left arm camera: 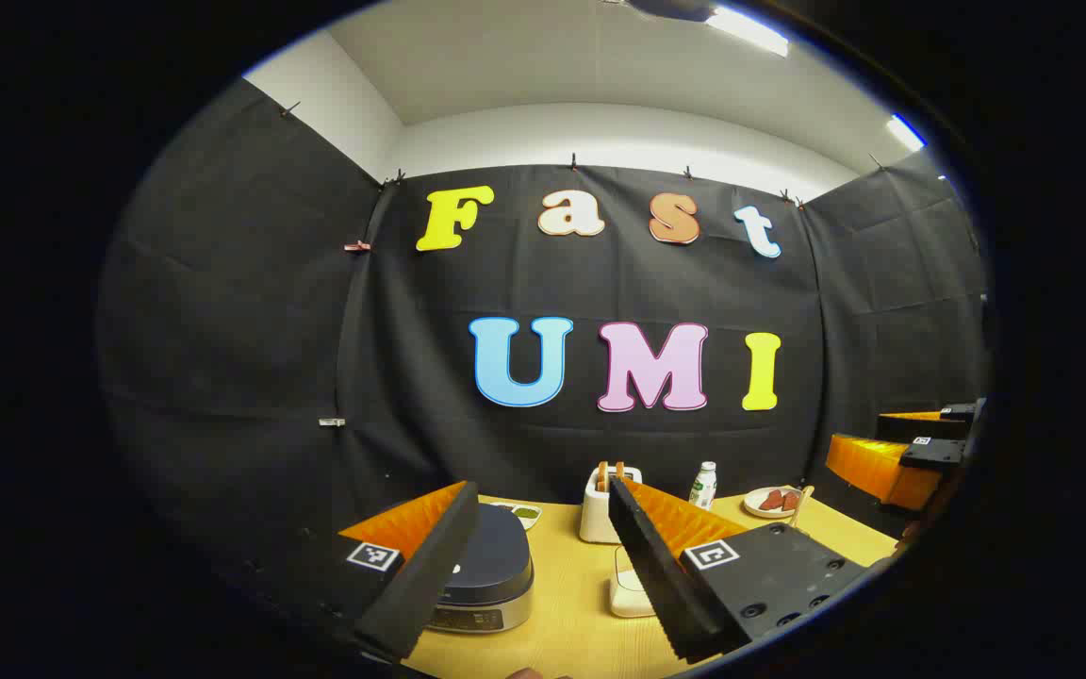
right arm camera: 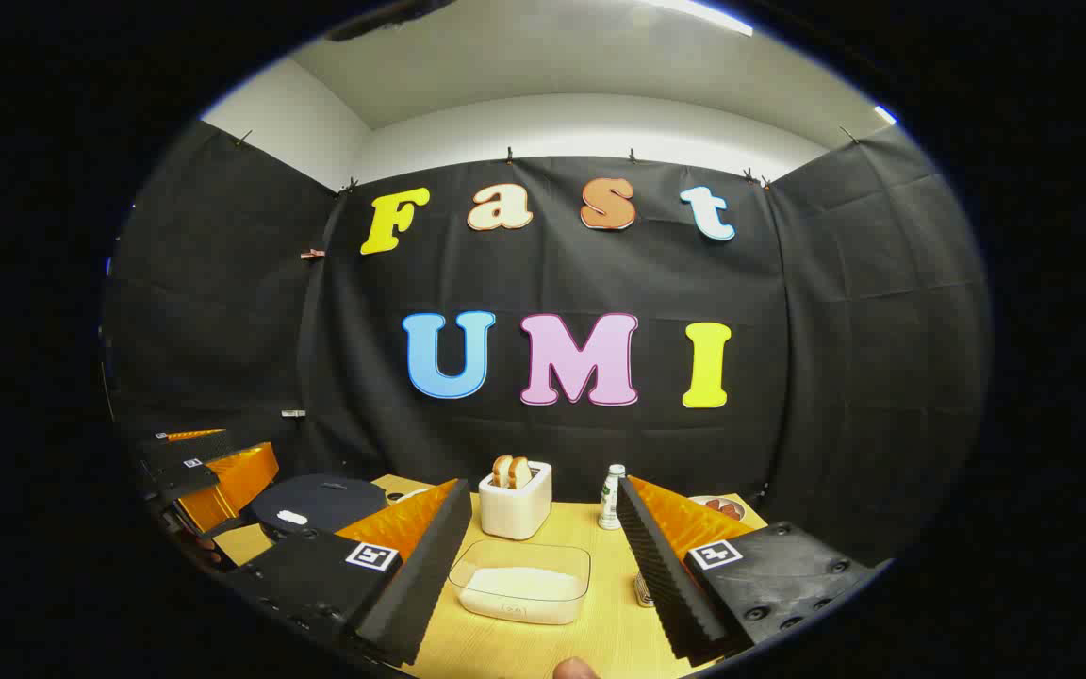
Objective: Close the left gripper, press the button to open the rice cooker; take a wooden spoon from the chopstick holder with the right hand, scoop a spoonful of rice and pour it into the rice cooker, then put the wooden spoon back into the chopstick holder.
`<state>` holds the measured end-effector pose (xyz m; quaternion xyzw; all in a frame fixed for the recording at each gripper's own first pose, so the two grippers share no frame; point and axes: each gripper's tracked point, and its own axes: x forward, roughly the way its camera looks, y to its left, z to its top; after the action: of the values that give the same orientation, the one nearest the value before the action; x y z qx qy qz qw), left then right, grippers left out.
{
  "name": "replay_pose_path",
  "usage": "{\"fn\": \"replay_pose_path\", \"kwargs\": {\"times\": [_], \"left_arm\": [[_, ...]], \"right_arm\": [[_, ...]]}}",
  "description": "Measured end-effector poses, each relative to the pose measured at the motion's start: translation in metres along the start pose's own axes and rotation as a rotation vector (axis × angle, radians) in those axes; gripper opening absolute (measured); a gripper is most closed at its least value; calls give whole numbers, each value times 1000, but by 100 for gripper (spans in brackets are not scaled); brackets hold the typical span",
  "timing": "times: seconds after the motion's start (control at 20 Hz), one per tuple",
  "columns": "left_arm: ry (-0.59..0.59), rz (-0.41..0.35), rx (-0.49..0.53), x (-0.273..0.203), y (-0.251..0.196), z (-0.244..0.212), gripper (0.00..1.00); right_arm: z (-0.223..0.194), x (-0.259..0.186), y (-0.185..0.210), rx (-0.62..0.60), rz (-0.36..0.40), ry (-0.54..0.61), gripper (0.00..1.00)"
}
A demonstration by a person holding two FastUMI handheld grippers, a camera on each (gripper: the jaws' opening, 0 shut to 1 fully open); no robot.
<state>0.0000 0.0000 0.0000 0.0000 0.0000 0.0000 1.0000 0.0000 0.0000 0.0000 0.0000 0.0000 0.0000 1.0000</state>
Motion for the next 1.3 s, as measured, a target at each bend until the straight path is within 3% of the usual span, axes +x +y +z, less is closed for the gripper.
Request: {"fn": "replay_pose_path", "kwargs": {"times": [1.3], "left_arm": [[-14, 24, 21, 18, 16, -2, 94]], "right_arm": [[-9, 17, 11, -11, 16, 4, 96]]}}
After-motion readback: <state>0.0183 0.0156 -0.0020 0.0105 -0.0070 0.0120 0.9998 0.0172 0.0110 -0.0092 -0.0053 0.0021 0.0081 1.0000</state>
